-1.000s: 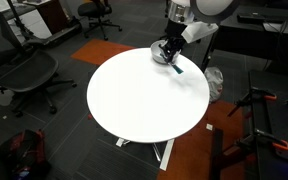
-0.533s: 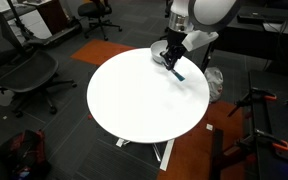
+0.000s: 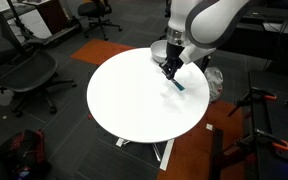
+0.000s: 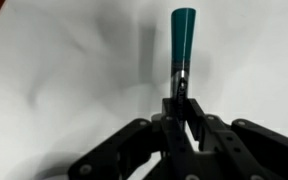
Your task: Pick the marker from the bowl and put it on the table
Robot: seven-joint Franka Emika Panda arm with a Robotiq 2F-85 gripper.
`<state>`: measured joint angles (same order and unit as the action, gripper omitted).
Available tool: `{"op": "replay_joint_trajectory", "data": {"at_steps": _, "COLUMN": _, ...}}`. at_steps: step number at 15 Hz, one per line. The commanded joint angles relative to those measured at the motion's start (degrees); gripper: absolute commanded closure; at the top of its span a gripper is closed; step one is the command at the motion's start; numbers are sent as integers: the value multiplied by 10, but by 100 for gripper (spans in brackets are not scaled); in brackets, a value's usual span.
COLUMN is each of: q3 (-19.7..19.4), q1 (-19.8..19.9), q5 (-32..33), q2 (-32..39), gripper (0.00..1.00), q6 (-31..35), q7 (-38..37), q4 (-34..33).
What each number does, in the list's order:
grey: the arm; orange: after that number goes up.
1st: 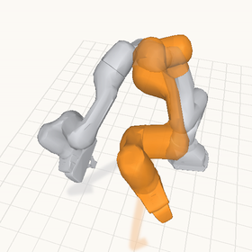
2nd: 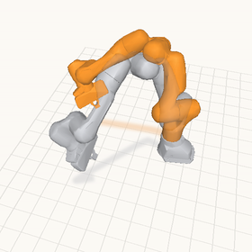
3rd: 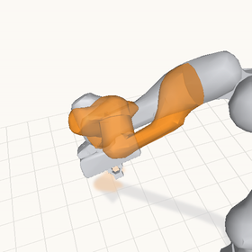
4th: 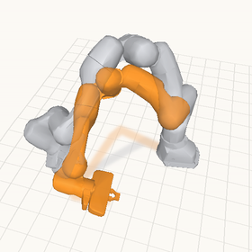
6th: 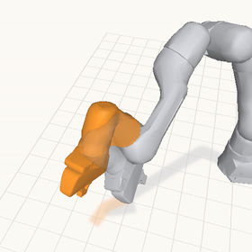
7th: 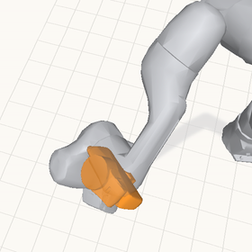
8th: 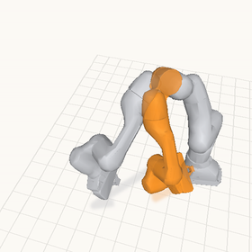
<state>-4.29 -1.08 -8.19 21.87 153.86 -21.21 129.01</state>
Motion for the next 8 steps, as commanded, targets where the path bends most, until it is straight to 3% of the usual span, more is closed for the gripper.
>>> {"op": "replay_joint_trajectory", "data": {"at_steps": 1, "q3": -7, "q1": -15, "q5": -3, "q2": 1, "gripper": 95, "q6": 25, "q7": -31, "q4": 9}}
{"op": "replay_joint_trajectory", "data": {"at_steps": 2, "q3": -8, "q1": -18, "q5": -1, "q2": 3, "gripper": 95, "q6": 25, "q7": -35, "q4": 8}}
{"op": "replay_joint_trajectory", "data": {"at_steps": 3, "q3": -11, "q1": -20, "q5": 2, "q2": 5, "gripper": 56, "q6": 19, "q7": -41, "q4": 6}}
{"op": "replay_joint_trajectory", "data": {"at_steps": 4, "q3": -12, "q1": -21, "q5": 3, "q2": 7, "gripper": 56, "q6": 16, "q7": -42, "q4": 3}}
{"op": "replay_joint_trajectory", "data": {"at_steps": 8, "q3": -16, "q1": -23, "q5": 5, "q2": 9, "gripper": 27, "q6": 10, "q7": -49, "q4": 0}}
